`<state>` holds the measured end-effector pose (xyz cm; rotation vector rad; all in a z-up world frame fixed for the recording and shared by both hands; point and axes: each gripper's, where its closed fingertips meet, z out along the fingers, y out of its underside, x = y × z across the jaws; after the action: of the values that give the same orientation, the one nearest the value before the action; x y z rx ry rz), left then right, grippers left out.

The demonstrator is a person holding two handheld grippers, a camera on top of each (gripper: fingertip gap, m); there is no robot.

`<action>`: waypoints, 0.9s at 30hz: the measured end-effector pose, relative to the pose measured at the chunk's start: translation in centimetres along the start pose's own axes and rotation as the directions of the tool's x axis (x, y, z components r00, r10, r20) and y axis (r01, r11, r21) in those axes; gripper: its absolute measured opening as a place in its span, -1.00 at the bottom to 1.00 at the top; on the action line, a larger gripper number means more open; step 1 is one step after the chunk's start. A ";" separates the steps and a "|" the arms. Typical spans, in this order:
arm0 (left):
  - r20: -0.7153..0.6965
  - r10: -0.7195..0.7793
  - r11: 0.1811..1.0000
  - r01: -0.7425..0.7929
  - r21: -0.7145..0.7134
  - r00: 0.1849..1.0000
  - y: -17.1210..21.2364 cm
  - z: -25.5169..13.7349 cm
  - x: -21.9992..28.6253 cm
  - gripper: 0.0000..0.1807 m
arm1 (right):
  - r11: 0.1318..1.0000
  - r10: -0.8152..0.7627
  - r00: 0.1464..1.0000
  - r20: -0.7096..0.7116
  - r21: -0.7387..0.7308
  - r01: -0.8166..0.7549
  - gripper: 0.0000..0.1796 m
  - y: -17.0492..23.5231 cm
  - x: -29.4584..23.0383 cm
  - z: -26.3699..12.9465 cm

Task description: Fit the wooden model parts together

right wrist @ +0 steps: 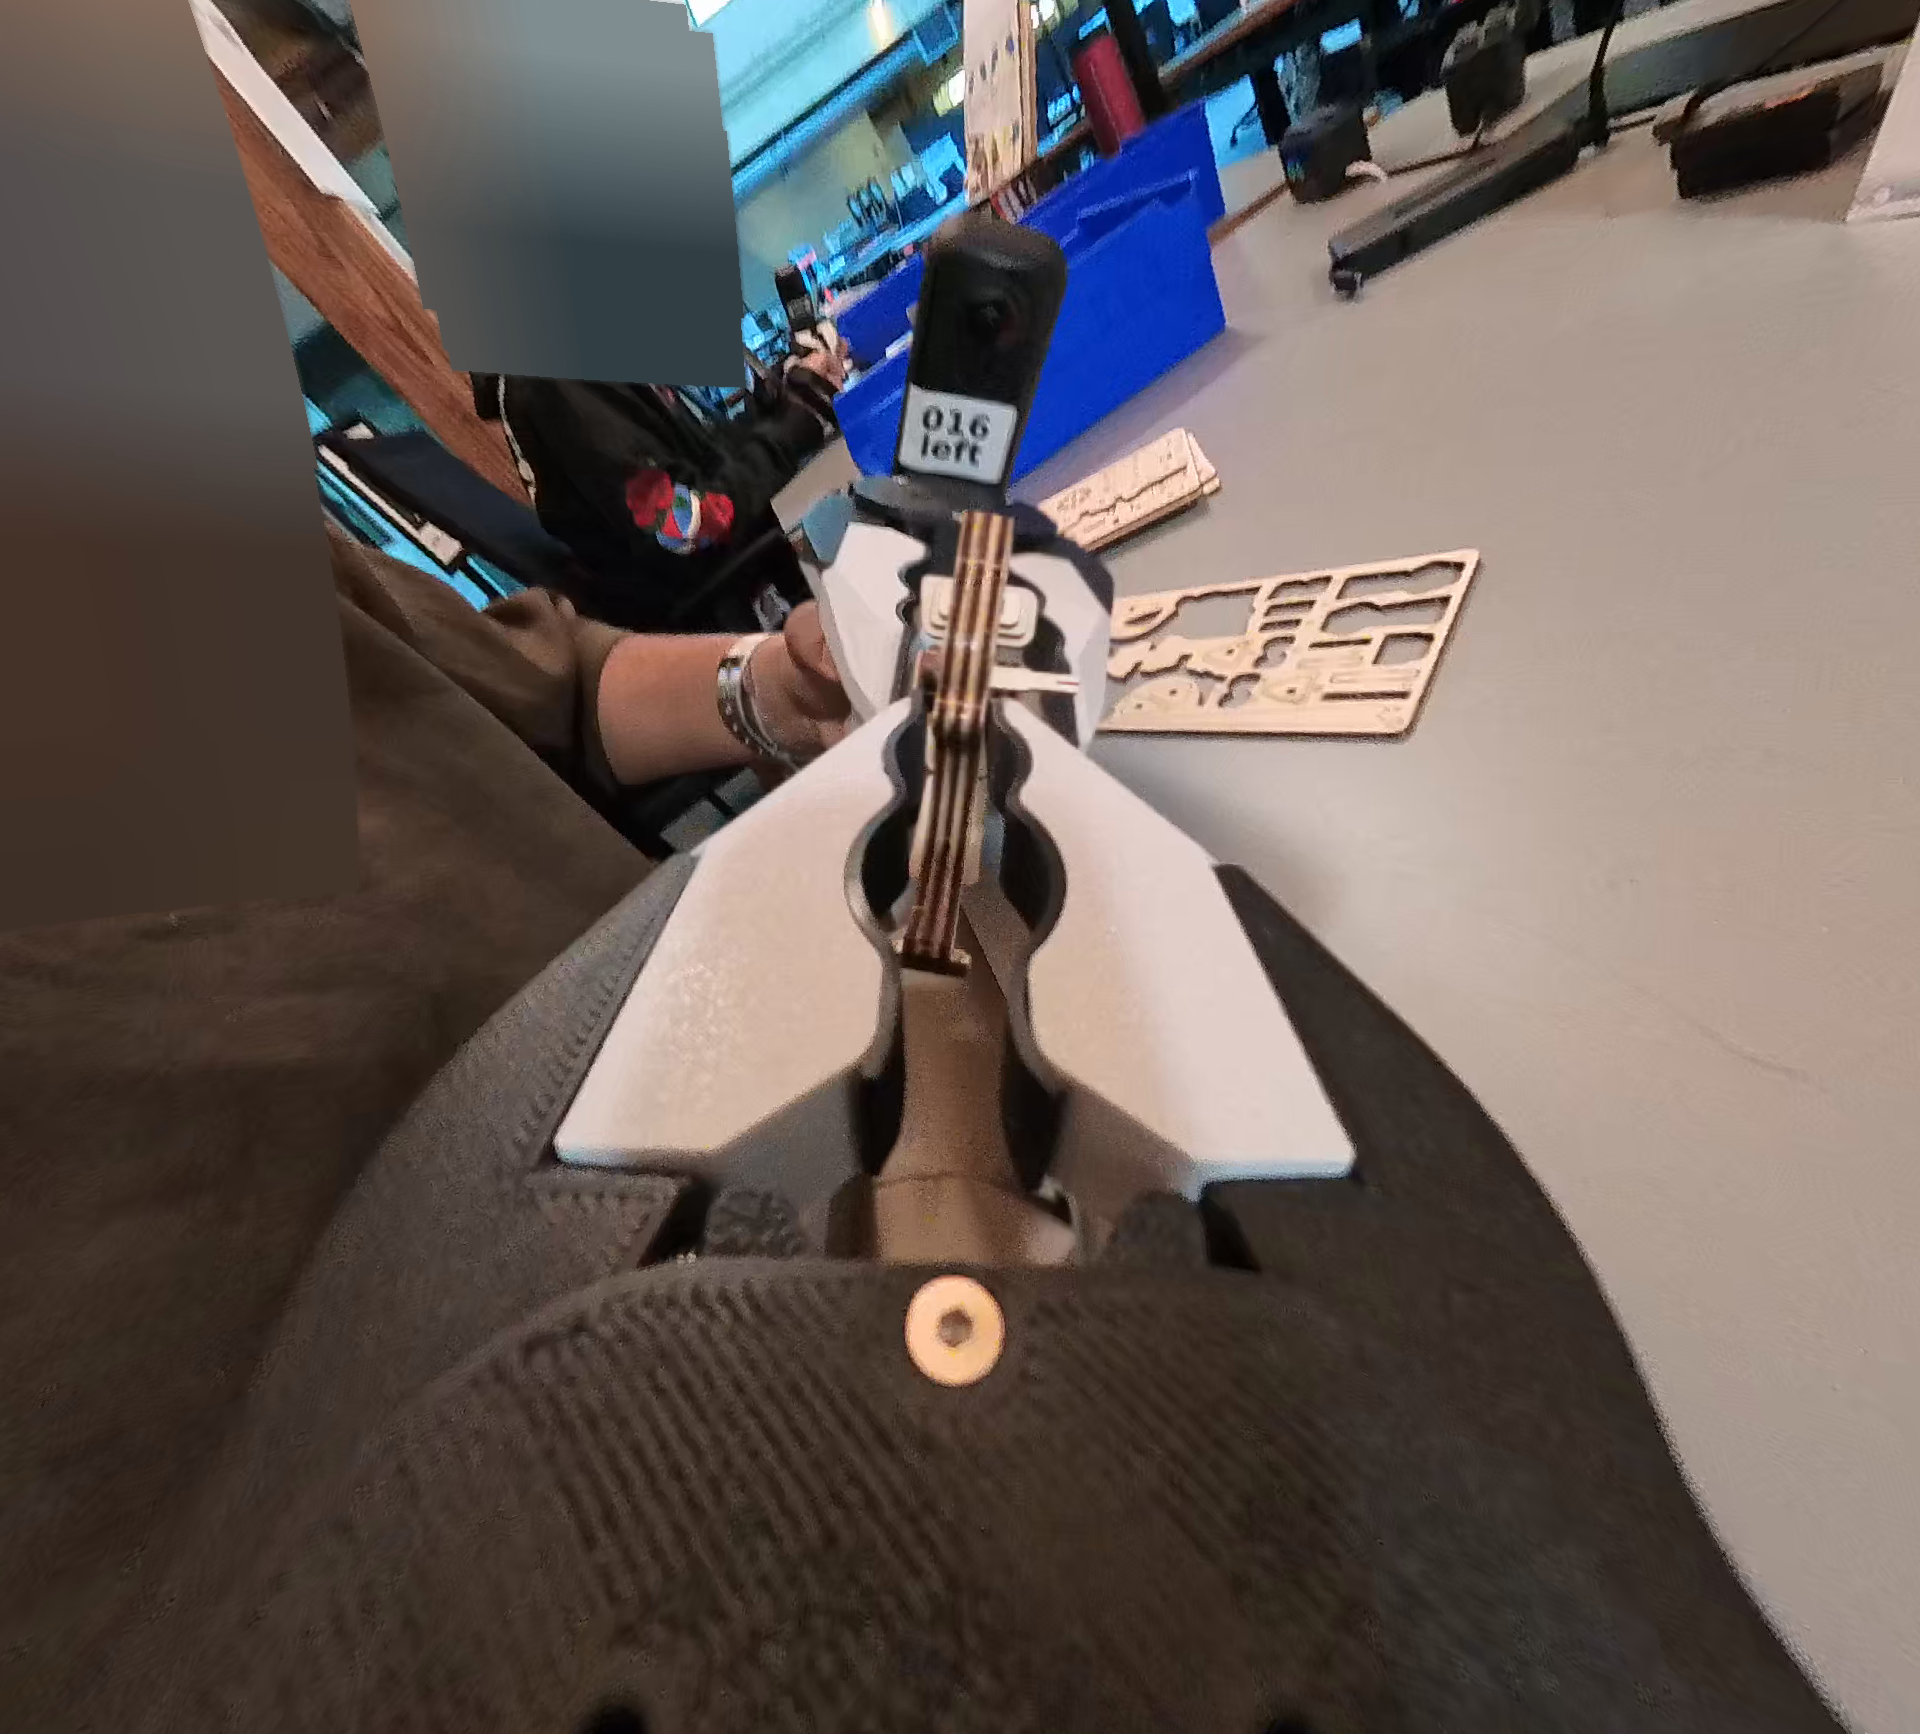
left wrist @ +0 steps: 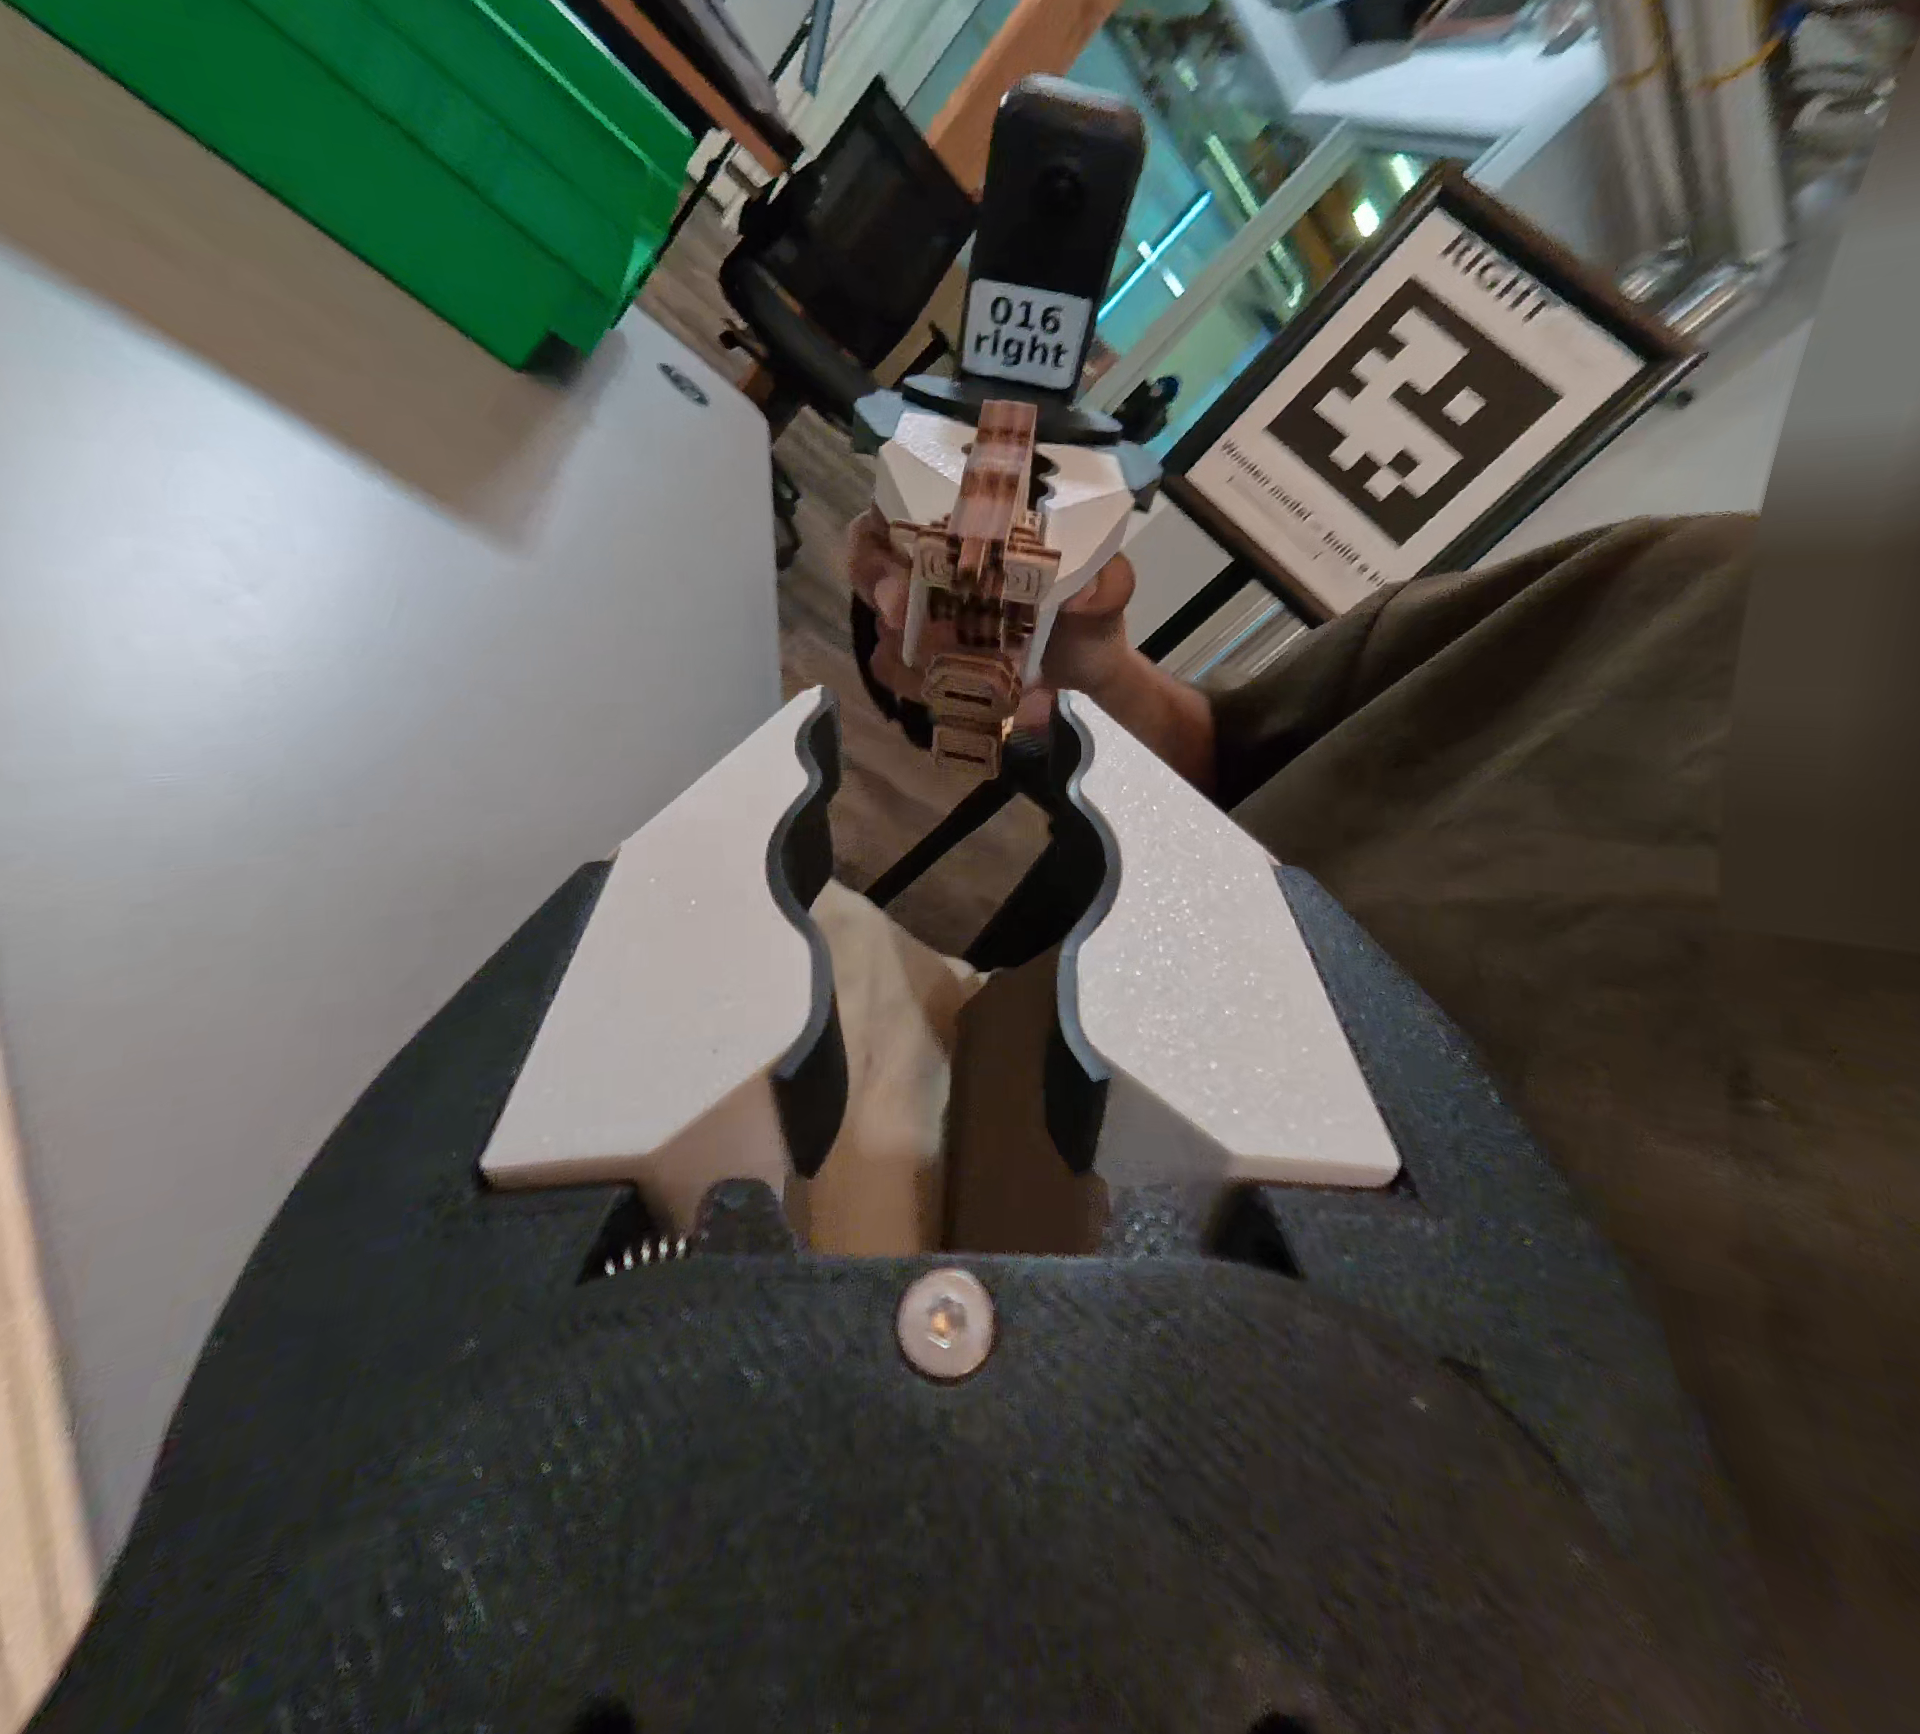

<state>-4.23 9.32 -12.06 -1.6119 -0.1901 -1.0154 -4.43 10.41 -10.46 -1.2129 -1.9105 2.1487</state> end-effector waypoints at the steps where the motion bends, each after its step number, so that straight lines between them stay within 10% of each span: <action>1: -0.016 -0.011 1.000 0.011 0.015 1.000 -0.1 0.2 0.3 -0.61 | 1.000 0.007 1.000 0.003 0.024 -0.007 -0.90 -0.3 -0.2 0.0; 27: -0.092 -0.073 0.987 0.085 0.136 0.993 -1.1 -2.5 0.3 -0.76 | 0.977 0.192 0.978 0.080 0.075 -0.198 -0.90 0.4 0.1 1.9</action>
<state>-5.90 7.41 -11.16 -1.4399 -0.2627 -1.1059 -5.39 8.74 -10.99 -1.3782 -1.7754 2.3731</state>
